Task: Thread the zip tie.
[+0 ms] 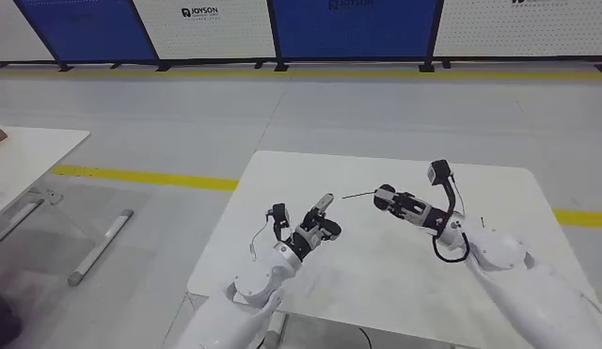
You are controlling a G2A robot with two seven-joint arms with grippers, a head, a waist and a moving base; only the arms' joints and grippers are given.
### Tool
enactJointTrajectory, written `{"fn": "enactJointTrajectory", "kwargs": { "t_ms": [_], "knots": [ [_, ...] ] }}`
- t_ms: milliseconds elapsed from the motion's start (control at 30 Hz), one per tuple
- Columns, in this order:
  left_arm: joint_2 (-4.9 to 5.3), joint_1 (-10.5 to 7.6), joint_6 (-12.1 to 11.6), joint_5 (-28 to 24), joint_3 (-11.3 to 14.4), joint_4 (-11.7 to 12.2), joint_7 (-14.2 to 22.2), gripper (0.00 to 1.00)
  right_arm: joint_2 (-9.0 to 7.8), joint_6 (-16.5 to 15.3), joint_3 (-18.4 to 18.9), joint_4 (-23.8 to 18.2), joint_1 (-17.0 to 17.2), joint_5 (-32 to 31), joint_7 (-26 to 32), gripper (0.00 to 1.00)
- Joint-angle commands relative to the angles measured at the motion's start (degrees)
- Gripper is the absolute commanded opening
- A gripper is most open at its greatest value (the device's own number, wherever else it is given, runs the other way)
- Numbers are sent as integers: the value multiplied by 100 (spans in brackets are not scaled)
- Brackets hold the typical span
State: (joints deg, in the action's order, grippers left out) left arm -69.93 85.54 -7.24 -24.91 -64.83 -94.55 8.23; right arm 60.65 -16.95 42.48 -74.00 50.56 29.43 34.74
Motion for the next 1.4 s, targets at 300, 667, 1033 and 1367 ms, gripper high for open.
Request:
{"fn": "enactJointTrajectory", "kwargs": {
  "t_ms": [300,667,1033,1367],
  "knots": [
    [-12,-26,-61,57,26,7,-107,100,4,13,1,0,9,2,-17,0],
    [-179,-265,-1113,422,509,236,-833,100,121,243,-96,-86,146,-136,-134,0],
    [-216,-295,-1223,1017,677,378,-997,100,121,243,-96,-86,146,-136,-134,0],
    [-273,-409,-1152,721,679,433,-934,0,121,243,-96,-86,146,-136,-134,0]
  ]
}}
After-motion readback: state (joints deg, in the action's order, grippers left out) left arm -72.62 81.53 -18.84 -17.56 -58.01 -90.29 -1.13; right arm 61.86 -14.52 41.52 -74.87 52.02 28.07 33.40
